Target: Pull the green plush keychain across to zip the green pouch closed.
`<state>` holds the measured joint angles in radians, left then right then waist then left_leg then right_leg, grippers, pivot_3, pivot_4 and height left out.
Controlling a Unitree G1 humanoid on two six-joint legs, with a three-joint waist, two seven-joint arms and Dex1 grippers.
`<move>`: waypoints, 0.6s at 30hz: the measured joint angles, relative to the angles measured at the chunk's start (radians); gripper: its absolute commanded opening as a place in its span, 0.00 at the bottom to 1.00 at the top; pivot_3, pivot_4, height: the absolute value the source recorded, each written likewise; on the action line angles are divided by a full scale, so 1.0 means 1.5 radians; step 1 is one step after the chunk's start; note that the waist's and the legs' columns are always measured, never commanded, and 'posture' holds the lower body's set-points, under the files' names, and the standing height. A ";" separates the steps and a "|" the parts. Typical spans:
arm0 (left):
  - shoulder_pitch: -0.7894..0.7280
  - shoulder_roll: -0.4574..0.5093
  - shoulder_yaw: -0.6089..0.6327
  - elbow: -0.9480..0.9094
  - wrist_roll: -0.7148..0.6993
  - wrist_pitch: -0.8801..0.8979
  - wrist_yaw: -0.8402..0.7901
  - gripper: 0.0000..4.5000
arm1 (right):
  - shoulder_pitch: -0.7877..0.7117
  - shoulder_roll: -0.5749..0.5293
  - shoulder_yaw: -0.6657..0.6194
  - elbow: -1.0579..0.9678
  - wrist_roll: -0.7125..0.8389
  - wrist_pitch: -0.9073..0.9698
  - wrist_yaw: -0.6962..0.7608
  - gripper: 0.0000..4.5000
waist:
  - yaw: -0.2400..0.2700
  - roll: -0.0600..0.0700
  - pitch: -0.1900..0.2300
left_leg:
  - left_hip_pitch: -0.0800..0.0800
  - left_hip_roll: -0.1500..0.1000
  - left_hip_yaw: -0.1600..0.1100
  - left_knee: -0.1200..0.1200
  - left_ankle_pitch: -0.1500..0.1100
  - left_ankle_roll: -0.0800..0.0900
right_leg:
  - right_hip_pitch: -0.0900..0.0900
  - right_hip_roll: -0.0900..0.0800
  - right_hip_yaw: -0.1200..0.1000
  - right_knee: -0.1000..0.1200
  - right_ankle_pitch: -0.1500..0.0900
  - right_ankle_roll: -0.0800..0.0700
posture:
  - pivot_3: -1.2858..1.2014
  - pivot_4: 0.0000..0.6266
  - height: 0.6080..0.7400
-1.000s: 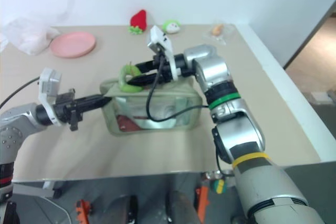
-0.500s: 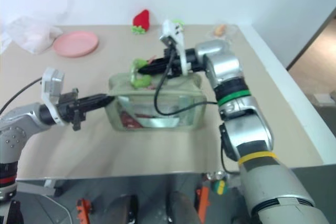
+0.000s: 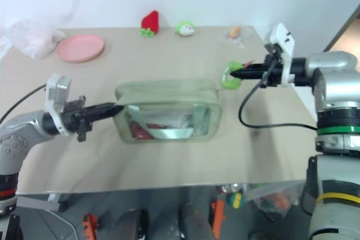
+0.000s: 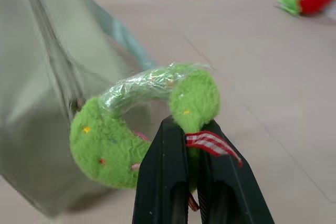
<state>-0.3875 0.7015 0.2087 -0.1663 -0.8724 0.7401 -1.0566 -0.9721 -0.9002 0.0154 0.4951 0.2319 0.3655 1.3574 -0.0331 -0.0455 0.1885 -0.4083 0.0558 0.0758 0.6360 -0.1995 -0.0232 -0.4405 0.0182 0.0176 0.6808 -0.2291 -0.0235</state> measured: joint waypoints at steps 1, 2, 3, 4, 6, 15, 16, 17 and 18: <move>0.000 0.000 -0.002 -0.001 -0.001 0.000 -0.001 0.00 | 0.017 -0.010 0.000 -0.002 -0.008 -0.010 -0.013 0.01 | 0.000 0.000 0.000 | 0.000 0.000 0.000 0.000 0.000 0.000 | 0.000 0.000 0.000 0.000 0.000 0.000 | 0.52 0.24 1.00; 0.001 0.000 -0.003 -0.001 -0.002 0.001 -0.001 0.00 | 0.035 -0.018 0.000 -0.003 -0.017 -0.018 -0.025 0.01 | 0.000 0.000 0.000 | 0.000 0.000 0.000 0.000 0.000 0.000 | 0.000 0.000 0.000 0.000 0.000 0.000 | 0.52 0.24 1.00; 0.001 0.000 -0.004 -0.004 -0.003 0.001 -0.001 0.00 | 0.056 -0.021 0.003 -0.007 -0.026 -0.027 -0.038 0.01 | 0.000 0.000 0.000 | 0.000 0.000 0.000 0.000 0.000 0.000 | 0.000 0.000 0.000 0.000 0.000 0.000 | 0.52 0.24 1.00; 0.002 0.000 -0.005 -0.008 -0.005 0.002 -0.001 0.00 | 0.078 -0.021 0.008 -0.010 -0.035 -0.035 -0.050 0.01 | 0.000 0.000 0.000 | 0.000 0.000 0.000 0.000 0.000 0.000 | 0.000 0.000 0.000 0.000 0.000 0.000 | 0.52 0.24 1.00; 0.004 0.001 -0.006 -0.010 -0.007 0.004 -0.003 0.00 | 0.125 -0.014 0.012 -0.032 -0.039 -0.035 -0.076 0.01 | -0.001 0.000 0.000 | 0.000 0.000 0.000 0.000 0.000 0.000 | 0.000 0.000 0.001 0.000 0.000 0.001 | 0.52 0.24 1.00; -0.007 0.011 -0.003 0.008 -0.025 0.043 0.018 0.00 | 0.236 0.142 0.084 -0.120 -0.068 -0.013 -0.176 0.08 | -0.009 -0.002 -0.003 | 0.003 0.003 0.000 0.001 0.001 -0.002 | 0.002 0.003 0.000 0.001 0.002 0.000 | 0.52 0.24 1.00; -0.010 0.011 -0.003 0.012 -0.026 0.046 0.021 0.00 | 0.233 0.141 0.082 -0.117 -0.067 -0.011 -0.176 0.13 | -0.009 -0.002 -0.003 | 0.003 0.003 0.000 0.001 0.001 -0.002 | 0.002 0.003 0.000 0.001 0.002 0.000 | 0.52 0.24 1.00; -0.018 0.011 -0.001 0.021 -0.031 0.056 0.032 0.00 | 0.220 0.141 0.071 -0.102 -0.057 0.000 -0.175 0.21 | -0.010 -0.002 -0.002 | 0.003 0.003 0.001 0.001 0.002 -0.002 | 0.001 0.003 0.001 0.001 0.003 -0.001 | 0.52 0.24 1.00; -0.020 0.011 0.002 0.022 -0.032 0.060 0.036 0.00 | 0.215 0.140 0.062 -0.097 -0.051 0.005 -0.175 0.27 | -0.010 -0.002 -0.002 | 0.002 0.003 0.001 0.001 0.002 -0.001 | 0.001 0.003 0.001 0.001 0.003 -0.001 | 0.52 0.24 1.00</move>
<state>-0.4175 0.7187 0.2114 -0.1329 -0.9209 0.8297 -1.0027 -0.6490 -0.6897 0.1089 0.3493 0.1551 0.3737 1.0955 -0.0477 -0.0483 0.1849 -0.4046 0.0600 0.0767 0.6378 -0.1967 -0.0254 -0.4388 0.0229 0.0195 0.6824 -0.2243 -0.0246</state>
